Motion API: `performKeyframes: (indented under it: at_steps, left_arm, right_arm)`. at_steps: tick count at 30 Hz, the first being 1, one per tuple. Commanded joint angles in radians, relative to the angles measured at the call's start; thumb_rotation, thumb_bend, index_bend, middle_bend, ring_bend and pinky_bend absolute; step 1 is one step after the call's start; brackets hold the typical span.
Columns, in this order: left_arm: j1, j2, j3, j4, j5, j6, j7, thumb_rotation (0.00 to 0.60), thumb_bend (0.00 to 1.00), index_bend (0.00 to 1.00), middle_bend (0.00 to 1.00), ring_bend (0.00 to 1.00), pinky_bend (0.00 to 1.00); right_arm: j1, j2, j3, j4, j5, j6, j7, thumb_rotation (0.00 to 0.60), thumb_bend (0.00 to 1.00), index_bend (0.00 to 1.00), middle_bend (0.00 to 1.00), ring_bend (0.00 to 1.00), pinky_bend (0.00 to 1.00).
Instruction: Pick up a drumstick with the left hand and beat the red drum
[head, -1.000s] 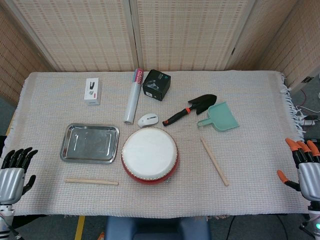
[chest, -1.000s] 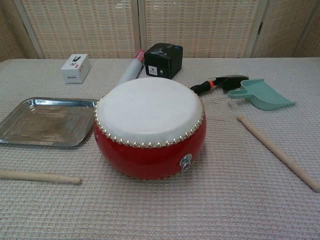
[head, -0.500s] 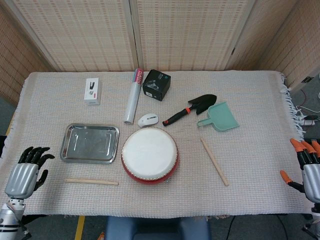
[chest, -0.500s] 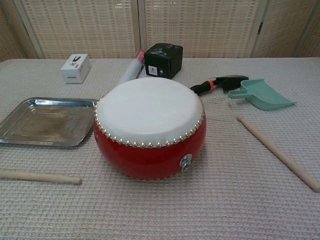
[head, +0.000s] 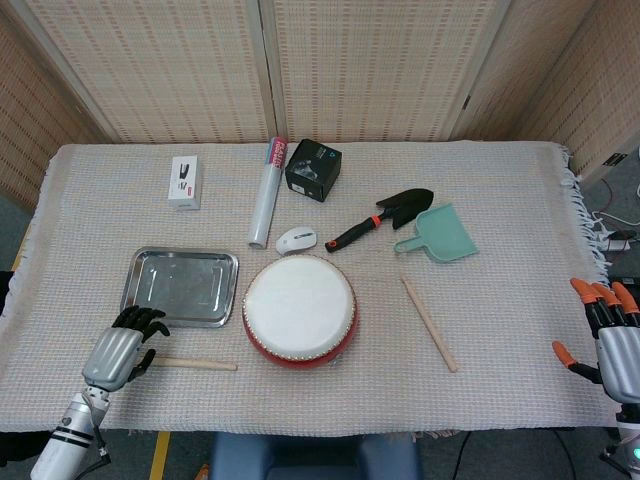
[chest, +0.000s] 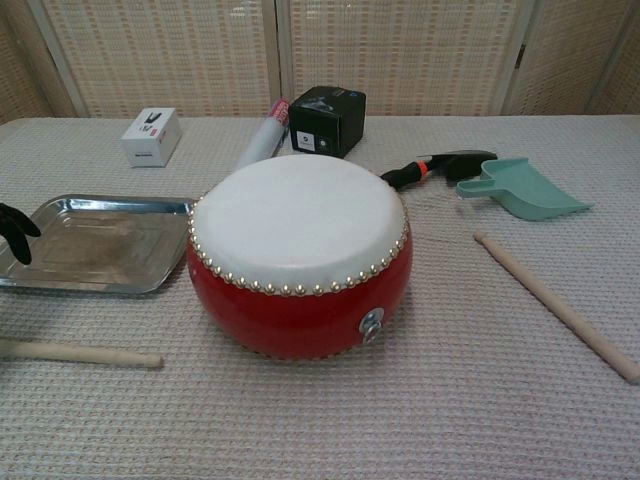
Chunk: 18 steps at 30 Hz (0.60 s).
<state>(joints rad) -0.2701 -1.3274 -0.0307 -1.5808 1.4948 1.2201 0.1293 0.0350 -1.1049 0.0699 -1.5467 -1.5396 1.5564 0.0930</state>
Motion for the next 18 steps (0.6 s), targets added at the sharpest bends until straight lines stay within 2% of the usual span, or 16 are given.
performKeyframes:
  at_steps: [1, 7, 13, 18]
  left_arm:
    - [-0.026, -0.045, 0.016, 0.017, -0.008, -0.045, 0.039, 0.600, 0.40, 0.42, 0.21, 0.15, 0.12]
    - [-0.038, -0.099, 0.022, 0.003, -0.053, -0.080, 0.103, 0.600, 0.36, 0.43, 0.19, 0.13, 0.10]
    - [-0.039, -0.169, 0.009, -0.010, -0.117, -0.079, 0.177, 0.600, 0.33, 0.46, 0.16, 0.00, 0.05]
    - [-0.039, -0.197, 0.008, -0.028, -0.167, -0.083, 0.231, 0.600, 0.33, 0.49, 0.15, 0.00, 0.03]
  right_arm:
    - [0.000, 0.000, -0.001, 0.001, -0.001, -0.001, 0.005, 0.600, 0.24, 0.06, 0.12, 0.00, 0.06]
    - [-0.002, 0.000, 0.000, 0.005, 0.003, 0.001, 0.017, 0.600, 0.24, 0.06, 0.11, 0.00, 0.06]
    - [0.005, 0.005, -0.006, 0.000, -0.001, -0.018, 0.040, 0.600, 0.24, 0.06, 0.11, 0.00, 0.05]
    - [0.004, 0.010, -0.007, -0.003, 0.003, -0.021, 0.049, 0.600, 0.24, 0.07, 0.10, 0.00, 0.05]
